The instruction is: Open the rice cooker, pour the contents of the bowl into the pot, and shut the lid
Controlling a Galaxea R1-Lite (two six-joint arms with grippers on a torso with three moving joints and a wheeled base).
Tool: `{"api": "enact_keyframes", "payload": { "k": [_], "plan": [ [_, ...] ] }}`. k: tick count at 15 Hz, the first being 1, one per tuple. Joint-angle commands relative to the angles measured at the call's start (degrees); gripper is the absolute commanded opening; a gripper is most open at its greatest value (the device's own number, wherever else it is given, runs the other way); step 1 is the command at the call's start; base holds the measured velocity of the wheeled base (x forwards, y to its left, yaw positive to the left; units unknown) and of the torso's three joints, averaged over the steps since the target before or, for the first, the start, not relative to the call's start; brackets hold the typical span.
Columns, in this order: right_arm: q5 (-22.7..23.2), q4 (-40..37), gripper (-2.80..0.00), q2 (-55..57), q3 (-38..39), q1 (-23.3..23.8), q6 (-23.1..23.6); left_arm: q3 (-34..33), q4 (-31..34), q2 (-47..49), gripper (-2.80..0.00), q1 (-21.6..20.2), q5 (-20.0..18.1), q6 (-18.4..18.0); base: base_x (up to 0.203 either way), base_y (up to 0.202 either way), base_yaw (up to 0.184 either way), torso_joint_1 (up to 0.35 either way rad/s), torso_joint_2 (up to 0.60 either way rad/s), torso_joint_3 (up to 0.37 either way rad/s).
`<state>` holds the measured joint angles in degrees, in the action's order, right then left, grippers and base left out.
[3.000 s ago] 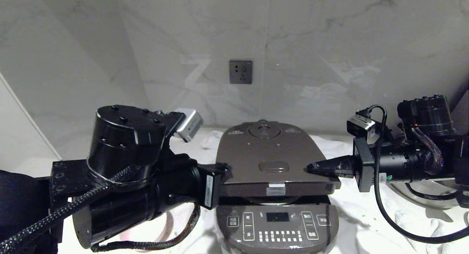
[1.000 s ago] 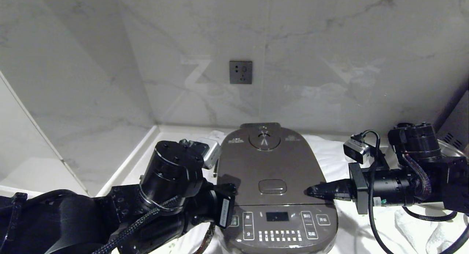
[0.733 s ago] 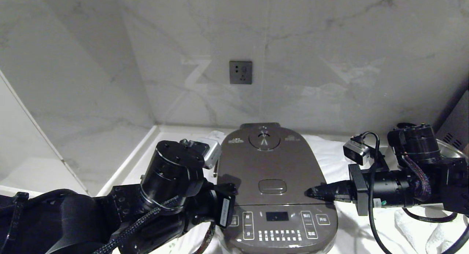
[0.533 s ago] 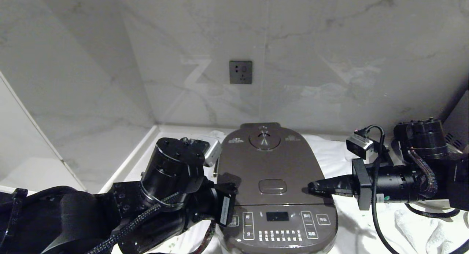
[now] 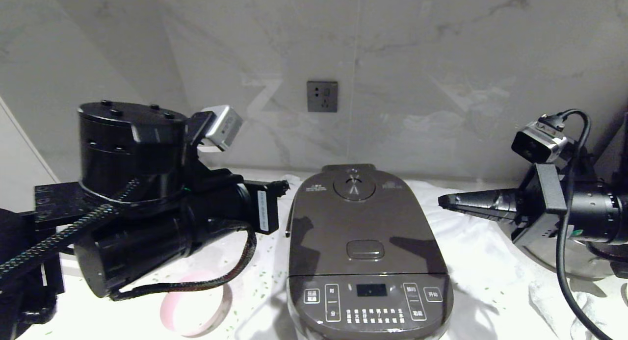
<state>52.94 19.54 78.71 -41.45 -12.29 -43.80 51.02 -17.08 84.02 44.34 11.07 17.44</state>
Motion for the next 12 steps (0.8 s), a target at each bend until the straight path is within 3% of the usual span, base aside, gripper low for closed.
{"api": "enact_keyframes", "payload": {
  "k": [1, 4, 6, 7, 9, 11, 12],
  "plan": [
    [-1.53, 0.01, -2.8, -5.5, 0.03, -0.02, -0.23, -0.49, 0.55, -6.41, -2.8, -2.73, 0.16, -0.67, 0.0, 0.0, 0.0, 0.0, 0.0, 0.0],
    [-6.18, -0.11, -2.8, -9.78, 0.22, 0.0, -0.2, -1.43, 0.84, -12.93, -2.8, -7.8, 0.05, -4.33, 0.0, 0.0, 0.0, 0.0, 0.0, 0.0],
    [-11.76, -0.39, -2.8, -11.83, 0.46, -0.02, 0.44, -3.78, 1.67, -18.67, -2.8, -8.73, 0.09, -6.86, 0.0, 0.0, 0.0, 0.0, 0.0, 0.0],
    [-14.98, -2.08, -2.8, -12.85, 0.33, 0.0, 2.25, -5.63, 2.8, -22.34, -2.8, -8.96, 0.18, -8.53, 0.0, 0.0, 0.0, 0.0, 0.0, 0.0],
    [-23.58, -6.97, -2.8, -13.89, 0.4, -0.02, 10.09, -9.07, 5.34, -30.22, -2.8, -10.11, 0.51, -11.18, 0.0, 0.0, 0.0, 0.0, 0.0, 0.0],
    [-33.99, -9.72, -2.8, -14.24, 1.26, -0.7, 16.15, -11.28, 8.97, -39.01, -2.8, -14.53, 1.13, -13.62, 0.0, 0.0, 0.0, 0.0, 0.0, 0.0],
    [-36.93, -10.12, -2.8, -14.82, 1.93, -1.41, 17.33, -11.93, 11.68, -43.6, -2.8, -17.43, 1.32, -14.95, 0.0, 0.0, 0.0, 0.0, 0.0, 0.0]
  ]
}}
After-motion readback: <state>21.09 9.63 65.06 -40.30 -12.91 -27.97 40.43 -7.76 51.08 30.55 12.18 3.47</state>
